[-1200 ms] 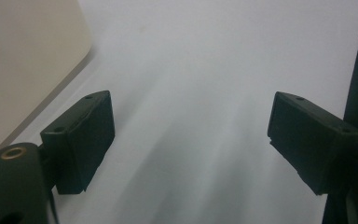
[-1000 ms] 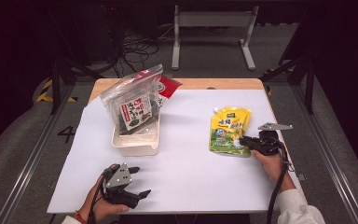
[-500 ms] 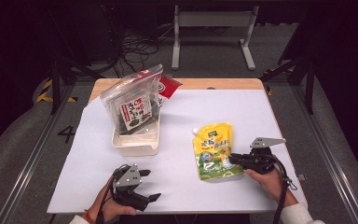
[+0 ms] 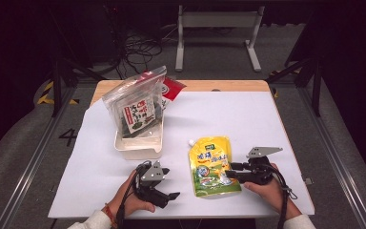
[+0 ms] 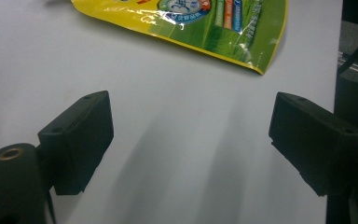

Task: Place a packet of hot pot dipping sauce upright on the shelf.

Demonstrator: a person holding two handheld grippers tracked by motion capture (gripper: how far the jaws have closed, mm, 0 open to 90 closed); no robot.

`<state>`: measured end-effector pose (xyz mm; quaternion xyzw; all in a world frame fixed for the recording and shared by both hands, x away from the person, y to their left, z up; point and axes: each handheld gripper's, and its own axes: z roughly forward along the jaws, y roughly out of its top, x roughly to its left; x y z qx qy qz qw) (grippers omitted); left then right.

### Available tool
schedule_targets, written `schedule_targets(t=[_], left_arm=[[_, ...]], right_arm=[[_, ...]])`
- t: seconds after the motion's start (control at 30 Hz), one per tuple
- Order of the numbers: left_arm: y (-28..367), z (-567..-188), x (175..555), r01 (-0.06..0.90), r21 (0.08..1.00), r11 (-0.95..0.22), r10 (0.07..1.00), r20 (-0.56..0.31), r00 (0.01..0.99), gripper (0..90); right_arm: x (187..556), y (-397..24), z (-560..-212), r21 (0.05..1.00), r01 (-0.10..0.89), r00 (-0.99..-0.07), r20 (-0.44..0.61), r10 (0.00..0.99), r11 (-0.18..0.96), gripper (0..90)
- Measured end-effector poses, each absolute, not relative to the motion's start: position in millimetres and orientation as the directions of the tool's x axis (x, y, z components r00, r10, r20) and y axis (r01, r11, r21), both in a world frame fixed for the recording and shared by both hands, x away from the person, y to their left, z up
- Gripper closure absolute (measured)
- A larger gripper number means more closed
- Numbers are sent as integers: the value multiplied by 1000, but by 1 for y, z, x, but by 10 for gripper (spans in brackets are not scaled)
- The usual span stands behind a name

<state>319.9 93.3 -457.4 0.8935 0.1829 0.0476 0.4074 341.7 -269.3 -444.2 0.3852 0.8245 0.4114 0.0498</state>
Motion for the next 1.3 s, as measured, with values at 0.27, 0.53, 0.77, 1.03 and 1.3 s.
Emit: schedule_targets(t=[0.27,0.53,0.77,1.03,1.3], left_arm=[[88,-459,323,281,740,-612,351,-64,934,138],[86,-460,325,295,738,-607,349,-85,933,135],[81,-459,328,306,748,-589,349,-106,931,134],[76,-453,336,341,765,-546,364,-150,919,130],[67,-452,345,403,786,-469,370,-239,897,127]], right_arm=[[369,-259,-452,684,670,-615,292,732,289,303],[369,-245,-448,670,658,-661,294,691,344,754],[356,-243,-445,740,567,-721,233,653,362,841],[339,-245,-435,821,470,-753,181,632,324,849],[326,-237,-424,882,365,-794,127,595,298,847]])
